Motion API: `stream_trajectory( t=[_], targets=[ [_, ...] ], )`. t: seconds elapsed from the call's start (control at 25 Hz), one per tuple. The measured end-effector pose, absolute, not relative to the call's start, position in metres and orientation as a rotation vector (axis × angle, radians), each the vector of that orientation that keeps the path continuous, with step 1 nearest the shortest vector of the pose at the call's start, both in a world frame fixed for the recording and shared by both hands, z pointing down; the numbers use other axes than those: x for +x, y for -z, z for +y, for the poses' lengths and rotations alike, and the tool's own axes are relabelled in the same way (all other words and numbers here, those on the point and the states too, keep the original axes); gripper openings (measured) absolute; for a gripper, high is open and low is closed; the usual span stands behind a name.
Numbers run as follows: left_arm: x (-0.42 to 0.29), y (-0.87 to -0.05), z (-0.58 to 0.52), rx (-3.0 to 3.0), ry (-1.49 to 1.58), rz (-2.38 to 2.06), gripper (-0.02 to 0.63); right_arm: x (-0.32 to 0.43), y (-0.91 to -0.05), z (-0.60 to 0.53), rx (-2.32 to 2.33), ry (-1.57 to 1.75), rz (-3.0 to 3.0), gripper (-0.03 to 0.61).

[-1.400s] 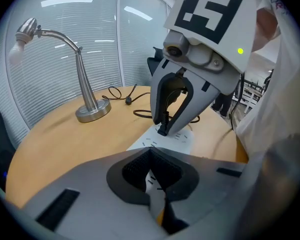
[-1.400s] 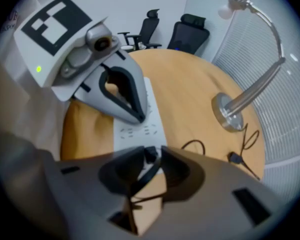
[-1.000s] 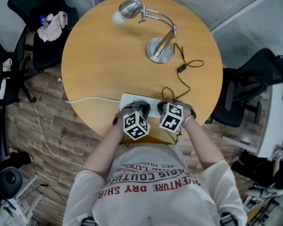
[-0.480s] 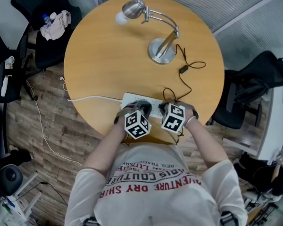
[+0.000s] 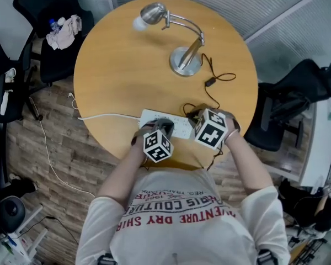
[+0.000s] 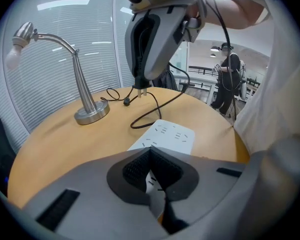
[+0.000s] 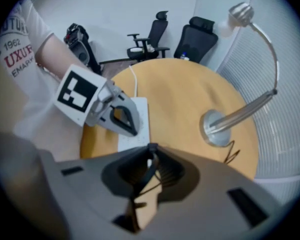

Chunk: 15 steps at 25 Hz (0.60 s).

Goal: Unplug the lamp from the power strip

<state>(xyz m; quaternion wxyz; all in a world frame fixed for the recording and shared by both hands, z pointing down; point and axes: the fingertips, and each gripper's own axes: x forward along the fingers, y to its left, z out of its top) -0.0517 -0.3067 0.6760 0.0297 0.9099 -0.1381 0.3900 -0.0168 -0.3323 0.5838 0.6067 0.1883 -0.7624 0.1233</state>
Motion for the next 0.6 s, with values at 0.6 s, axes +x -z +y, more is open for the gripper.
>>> stream_trajectory(
  t=[0.6],
  targets=[
    [-0.052, -0.676, -0.303, 2.827, -1.223, -0.437, 0.028, -0.019, -0.549, -0.339, 0.841, -0.347, -2.010, 0.071]
  ],
)
